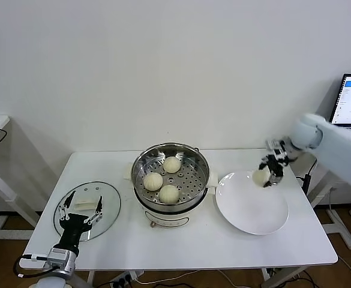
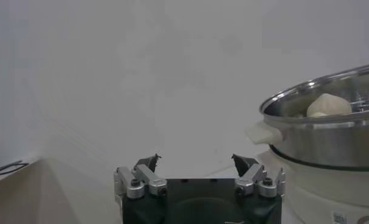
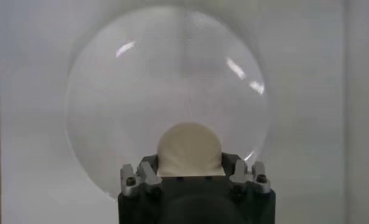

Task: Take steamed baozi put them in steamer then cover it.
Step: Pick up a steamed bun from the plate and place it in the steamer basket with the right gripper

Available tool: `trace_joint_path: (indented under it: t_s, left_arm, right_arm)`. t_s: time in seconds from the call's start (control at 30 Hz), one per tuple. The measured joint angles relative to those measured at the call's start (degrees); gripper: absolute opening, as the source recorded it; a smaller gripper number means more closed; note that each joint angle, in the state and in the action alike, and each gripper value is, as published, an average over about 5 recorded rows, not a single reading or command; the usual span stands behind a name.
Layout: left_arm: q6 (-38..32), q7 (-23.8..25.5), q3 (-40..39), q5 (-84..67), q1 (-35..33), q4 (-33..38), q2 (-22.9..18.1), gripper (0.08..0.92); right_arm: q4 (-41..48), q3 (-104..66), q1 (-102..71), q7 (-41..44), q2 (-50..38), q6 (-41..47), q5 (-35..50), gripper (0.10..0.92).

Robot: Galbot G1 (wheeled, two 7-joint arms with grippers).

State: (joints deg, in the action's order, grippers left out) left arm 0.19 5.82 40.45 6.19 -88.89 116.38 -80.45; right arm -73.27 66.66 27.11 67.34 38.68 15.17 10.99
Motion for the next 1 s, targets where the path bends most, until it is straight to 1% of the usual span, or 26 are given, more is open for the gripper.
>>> trace_joint_path:
  t_s: [0.23,0.5,0.73,1.0]
  left_arm:
    - [-0.06,0.66,0.67,-0.95,0.58,-0.29,0.73,0.823]
    - [-0.09,1.03,1.71,-1.81,0.81,-0.53,1.11,0.823]
    - [-0.07,1.04,2.53,-2.56,0.58,-0.38,1.14,0.823]
    - [0.01,1.07,3.34,-3.02,0.19,0.04,1.31,0.823]
  right_arm:
    - [-7.36,11.02,14.01,-0.68,3.64,5.52,10.74,0.679]
    - [-9.87,17.02,21.48,-1.81,11.51,10.09,19.71,0.681]
    - [-7.71,17.89,21.08,-2.11,19.28,11.92,21.95,0.687]
    - [-2.20,16.89,16.65,-2.09,25.99,12.74,20.42,0.687]
